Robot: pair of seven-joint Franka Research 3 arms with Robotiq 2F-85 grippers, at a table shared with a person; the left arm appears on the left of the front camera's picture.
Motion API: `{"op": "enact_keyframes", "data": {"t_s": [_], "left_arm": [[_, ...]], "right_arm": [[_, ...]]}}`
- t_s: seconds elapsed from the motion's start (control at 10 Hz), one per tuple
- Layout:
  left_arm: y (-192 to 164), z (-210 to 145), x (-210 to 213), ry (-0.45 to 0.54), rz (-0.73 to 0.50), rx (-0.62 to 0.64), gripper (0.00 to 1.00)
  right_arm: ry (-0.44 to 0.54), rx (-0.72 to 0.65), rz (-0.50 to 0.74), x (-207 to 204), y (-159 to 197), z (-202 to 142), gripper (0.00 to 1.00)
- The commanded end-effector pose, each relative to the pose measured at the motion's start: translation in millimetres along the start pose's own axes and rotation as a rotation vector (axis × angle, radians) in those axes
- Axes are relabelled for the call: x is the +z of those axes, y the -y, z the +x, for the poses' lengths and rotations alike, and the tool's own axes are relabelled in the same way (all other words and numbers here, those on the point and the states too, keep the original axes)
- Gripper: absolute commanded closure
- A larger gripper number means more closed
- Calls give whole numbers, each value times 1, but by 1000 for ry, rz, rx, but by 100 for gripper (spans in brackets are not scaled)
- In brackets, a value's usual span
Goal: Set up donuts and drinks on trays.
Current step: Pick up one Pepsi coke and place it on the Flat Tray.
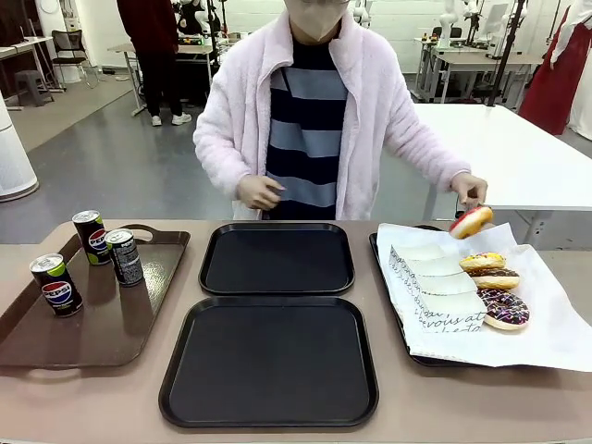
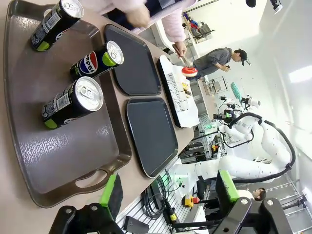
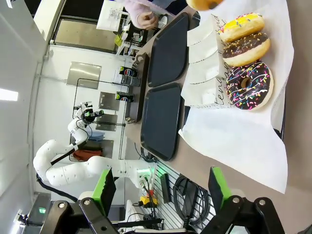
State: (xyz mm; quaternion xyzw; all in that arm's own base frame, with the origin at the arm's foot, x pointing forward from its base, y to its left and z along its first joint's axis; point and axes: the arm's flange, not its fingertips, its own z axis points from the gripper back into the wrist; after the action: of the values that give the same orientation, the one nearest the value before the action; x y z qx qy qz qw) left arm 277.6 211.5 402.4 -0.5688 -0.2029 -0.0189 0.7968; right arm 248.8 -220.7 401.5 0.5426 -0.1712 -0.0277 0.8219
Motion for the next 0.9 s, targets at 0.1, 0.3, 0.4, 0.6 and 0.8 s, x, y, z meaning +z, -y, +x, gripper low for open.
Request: {"op": "enact_keyframes", "data": {"t_s": [0.1, 0.3, 0.4, 0.6, 0.8], "left_arm": [[10, 5, -2, -44, 87, -93, 0], [32, 39, -10, -113, 264, -83, 0], [55, 49, -19, -221, 402, -96, 0], [90, 61, -42, -448, 680, -115, 0], [106, 69, -75, -558, 874, -133, 0]], "right_arm": [[2, 4, 8, 0, 0, 0, 0], [2, 4, 8, 0, 0, 0, 0], [2, 4, 8, 0, 0, 0, 0], [2, 4, 8, 0, 0, 0, 0], [2, 4, 8, 0, 0, 0, 0]]}}
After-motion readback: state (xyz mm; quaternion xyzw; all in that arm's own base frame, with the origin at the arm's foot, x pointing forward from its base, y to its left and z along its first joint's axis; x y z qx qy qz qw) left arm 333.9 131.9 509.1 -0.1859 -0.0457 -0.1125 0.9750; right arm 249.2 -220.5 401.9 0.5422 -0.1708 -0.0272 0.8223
